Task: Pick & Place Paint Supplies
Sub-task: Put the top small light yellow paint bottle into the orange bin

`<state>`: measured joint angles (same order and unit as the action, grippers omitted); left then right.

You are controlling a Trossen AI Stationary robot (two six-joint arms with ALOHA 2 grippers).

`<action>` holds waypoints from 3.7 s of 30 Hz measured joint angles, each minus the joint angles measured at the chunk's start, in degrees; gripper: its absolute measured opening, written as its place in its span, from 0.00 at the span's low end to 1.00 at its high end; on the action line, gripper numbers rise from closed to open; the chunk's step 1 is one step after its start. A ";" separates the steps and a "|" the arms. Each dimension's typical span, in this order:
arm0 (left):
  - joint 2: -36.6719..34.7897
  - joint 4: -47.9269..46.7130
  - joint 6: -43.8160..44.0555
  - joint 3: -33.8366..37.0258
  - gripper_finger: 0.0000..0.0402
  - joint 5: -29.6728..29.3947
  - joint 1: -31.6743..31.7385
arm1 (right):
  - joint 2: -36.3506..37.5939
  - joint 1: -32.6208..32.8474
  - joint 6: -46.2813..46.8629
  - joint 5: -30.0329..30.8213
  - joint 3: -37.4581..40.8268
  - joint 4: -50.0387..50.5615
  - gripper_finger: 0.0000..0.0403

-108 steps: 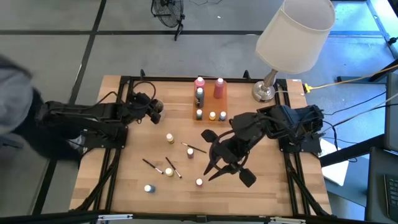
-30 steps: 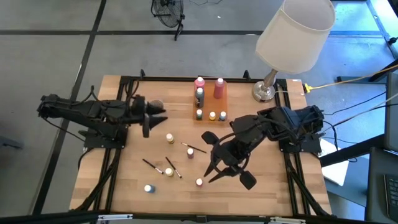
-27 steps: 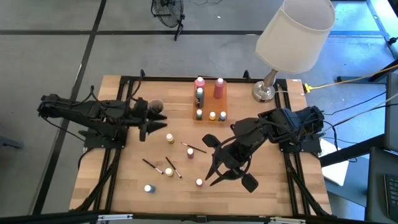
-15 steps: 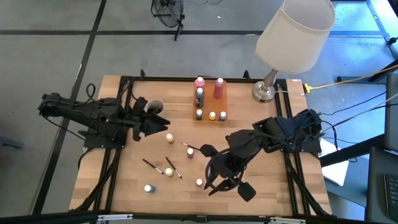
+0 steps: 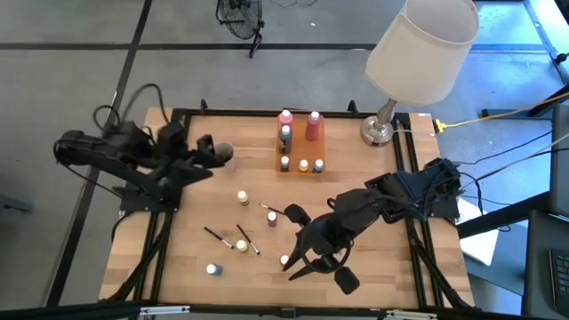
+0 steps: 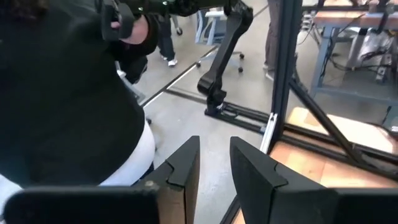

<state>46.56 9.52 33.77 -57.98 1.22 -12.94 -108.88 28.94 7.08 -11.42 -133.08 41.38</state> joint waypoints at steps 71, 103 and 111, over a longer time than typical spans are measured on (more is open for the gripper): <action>33.33 -84.61 -62.63 -22.01 0.42 -7.65 1.06 | -1.71 -0.91 10.11 8.35 -0.07 -3.79 0.48; 15.69 -72.70 -34.84 -2.25 0.37 4.12 2.85 | -1.69 -0.38 11.07 8.31 -0.07 -2.55 0.48; 11.31 -68.45 -34.01 -1.39 0.50 7.07 2.98 | -1.69 -0.58 10.64 8.33 -0.07 -2.09 0.48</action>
<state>57.86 -58.94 -0.24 -59.37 8.29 -9.96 -110.56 28.36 17.73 -3.09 -133.14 39.29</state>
